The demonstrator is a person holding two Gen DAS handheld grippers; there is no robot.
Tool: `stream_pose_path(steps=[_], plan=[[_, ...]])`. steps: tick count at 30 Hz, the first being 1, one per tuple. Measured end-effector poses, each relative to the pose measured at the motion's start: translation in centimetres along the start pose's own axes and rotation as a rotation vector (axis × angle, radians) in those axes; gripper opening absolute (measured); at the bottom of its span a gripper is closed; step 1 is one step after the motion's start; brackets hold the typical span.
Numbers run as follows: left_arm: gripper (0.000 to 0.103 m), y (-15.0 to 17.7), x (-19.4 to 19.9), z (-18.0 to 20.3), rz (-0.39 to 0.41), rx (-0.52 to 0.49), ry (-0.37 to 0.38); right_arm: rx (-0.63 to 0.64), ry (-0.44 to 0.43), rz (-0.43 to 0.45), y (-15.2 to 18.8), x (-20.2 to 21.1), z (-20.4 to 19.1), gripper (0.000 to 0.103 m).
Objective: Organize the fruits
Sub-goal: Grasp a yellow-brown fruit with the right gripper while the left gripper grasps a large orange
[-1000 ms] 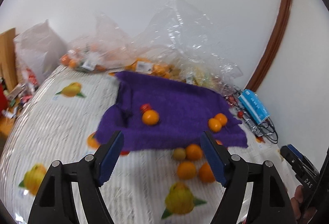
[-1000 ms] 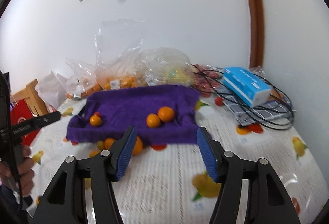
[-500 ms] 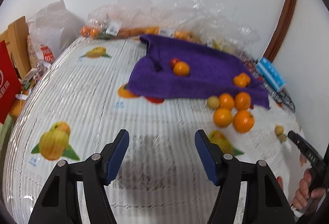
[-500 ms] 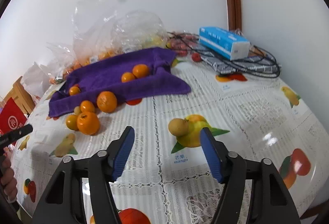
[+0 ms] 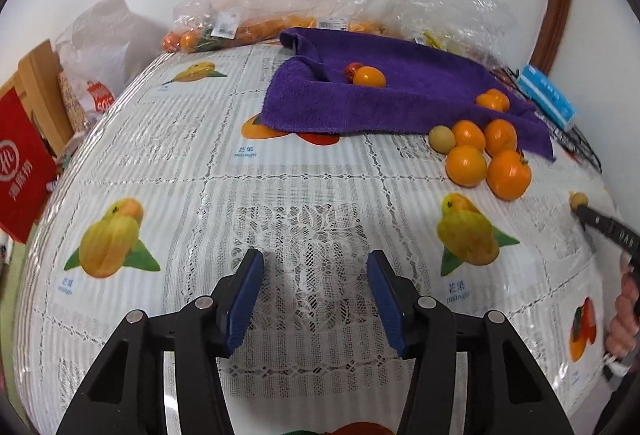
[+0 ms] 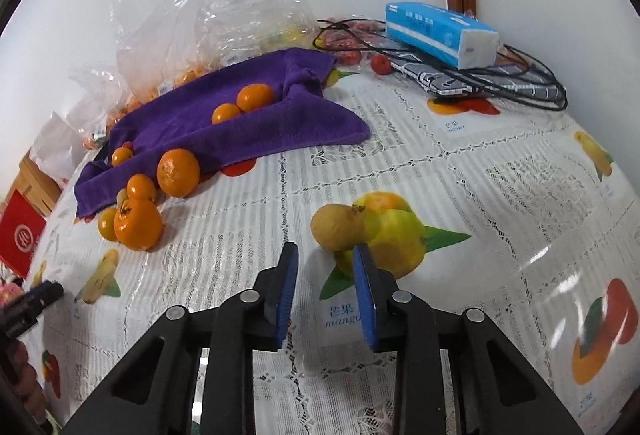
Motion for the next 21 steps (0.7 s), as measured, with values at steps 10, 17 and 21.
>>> stream_pose_path(steps=[10, 17, 21], plan=[[0.056, -0.4, -0.4, 0.3, 0.006, -0.012, 0.017, 0.009, 0.039, -0.034, -1.2, -1.6, -0.1, 0.029], [0.057, -1.2, -0.9, 1.6, 0.001, -0.014, 0.049, 0.038, 0.063, -0.043, -1.6, -2.1, -0.5, 0.027], [0.049, -1.7, -0.9, 2.8, -0.009, 0.011, 0.153, 0.055, 0.034, -0.042, -1.6, -2.1, -0.9, 0.027]])
Point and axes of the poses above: each gripper's, at about its wrist camera, not at the fingertips, and x roughly against the way its jaws point, z to its right, y to its underside, the point moved 5 cm from there along -x, roughly the way its jaws point, and after that the axes turned 6 degrees about x, right-handed, at the moved point
